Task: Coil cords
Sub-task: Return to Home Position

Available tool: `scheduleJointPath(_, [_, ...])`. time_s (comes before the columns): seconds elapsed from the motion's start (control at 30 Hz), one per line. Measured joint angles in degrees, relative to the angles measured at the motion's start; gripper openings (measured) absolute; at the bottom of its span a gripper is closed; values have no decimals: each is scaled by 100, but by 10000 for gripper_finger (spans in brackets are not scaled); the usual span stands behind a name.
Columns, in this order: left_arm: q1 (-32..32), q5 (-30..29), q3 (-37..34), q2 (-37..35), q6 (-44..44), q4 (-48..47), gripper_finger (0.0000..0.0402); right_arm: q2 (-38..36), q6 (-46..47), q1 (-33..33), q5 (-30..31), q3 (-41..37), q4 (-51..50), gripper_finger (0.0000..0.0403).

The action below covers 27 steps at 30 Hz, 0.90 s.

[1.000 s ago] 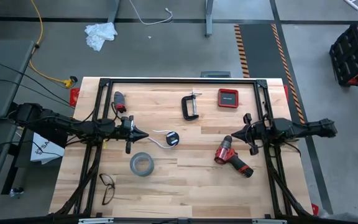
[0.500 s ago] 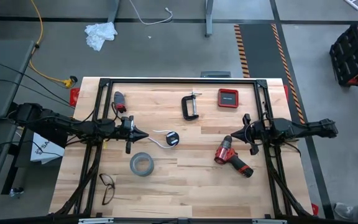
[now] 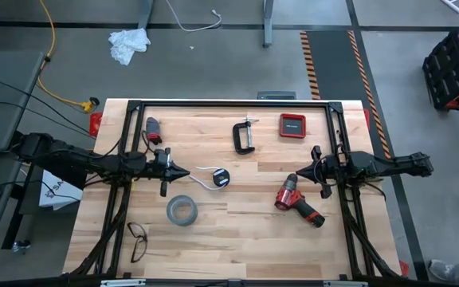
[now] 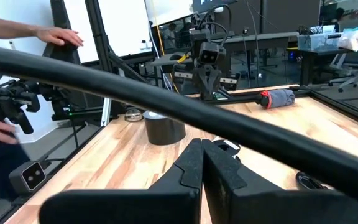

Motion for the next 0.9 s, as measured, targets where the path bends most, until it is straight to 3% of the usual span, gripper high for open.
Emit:
scheduleJointPath(0.1, [-16,-2,0,-580,-1,-367,1,0,0,0,0,0,0,0])
scheduleJointPath(0.3, [-61,9,0,-2435,33,-1517,1,0,-2,0,-2,-2,0,0])
scheduleJointPath(0.43, [-57,21,0,-3424,448,-2120,1,0,-2,0,-2,-2,0,0])
scheduleJointPath(0.6, [-39,58,0,-4462,45,-3043,1,1,-2,0,-2,-2,-1,0])
scheduleJointPath(0.9, [-1,104,4,-4453,1706,-3114,1,2,-2,0,-15,-2,-5,0])
